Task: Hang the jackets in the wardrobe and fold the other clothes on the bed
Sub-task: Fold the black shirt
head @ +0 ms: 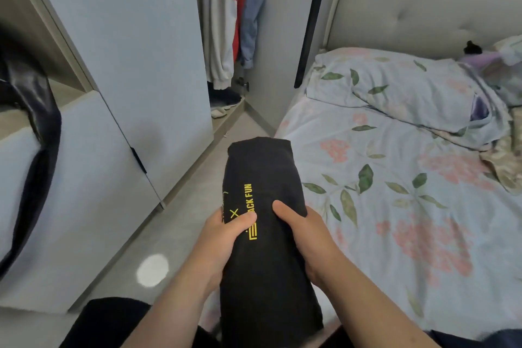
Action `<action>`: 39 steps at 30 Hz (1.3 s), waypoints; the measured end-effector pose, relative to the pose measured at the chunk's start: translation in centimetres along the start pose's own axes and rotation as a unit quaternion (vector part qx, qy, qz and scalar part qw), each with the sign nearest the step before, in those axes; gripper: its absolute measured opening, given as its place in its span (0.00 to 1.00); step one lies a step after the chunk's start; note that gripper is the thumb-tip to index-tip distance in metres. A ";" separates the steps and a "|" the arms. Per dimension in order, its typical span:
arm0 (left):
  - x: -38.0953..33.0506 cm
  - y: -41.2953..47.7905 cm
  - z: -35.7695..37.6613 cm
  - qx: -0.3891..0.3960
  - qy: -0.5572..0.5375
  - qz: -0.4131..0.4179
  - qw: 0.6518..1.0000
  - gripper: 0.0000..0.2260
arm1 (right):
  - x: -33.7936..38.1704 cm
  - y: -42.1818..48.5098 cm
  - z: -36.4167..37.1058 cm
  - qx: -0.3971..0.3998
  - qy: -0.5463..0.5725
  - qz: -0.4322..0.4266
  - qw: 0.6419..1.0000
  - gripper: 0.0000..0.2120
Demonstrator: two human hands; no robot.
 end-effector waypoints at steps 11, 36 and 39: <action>1.6 11.9 0.2 0.003 -0.011 -0.115 0.993 0.14 | 0.0 11.1 -0.9 -0.070 0.025 0.107 0.991 0.20; -46.0 17.4 -6.3 0.170 0.111 0.018 0.979 0.15 | 41.6 0.8 19.2 -0.113 0.101 -0.017 0.988 0.18; -51.7 16.7 -7.2 0.260 0.122 0.026 0.958 0.29 | 46.3 -1.6 20.9 -0.108 0.096 -0.031 0.989 0.15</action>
Point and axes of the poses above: each hand's wrist, its own y-axis towards the middle knuckle, its own z-axis out of the palm, x = y × z, the point moved 2 cm from there along y, towards the middle knuckle, and after that the axes turned 9 degrees about z, right-handed, at the moved point
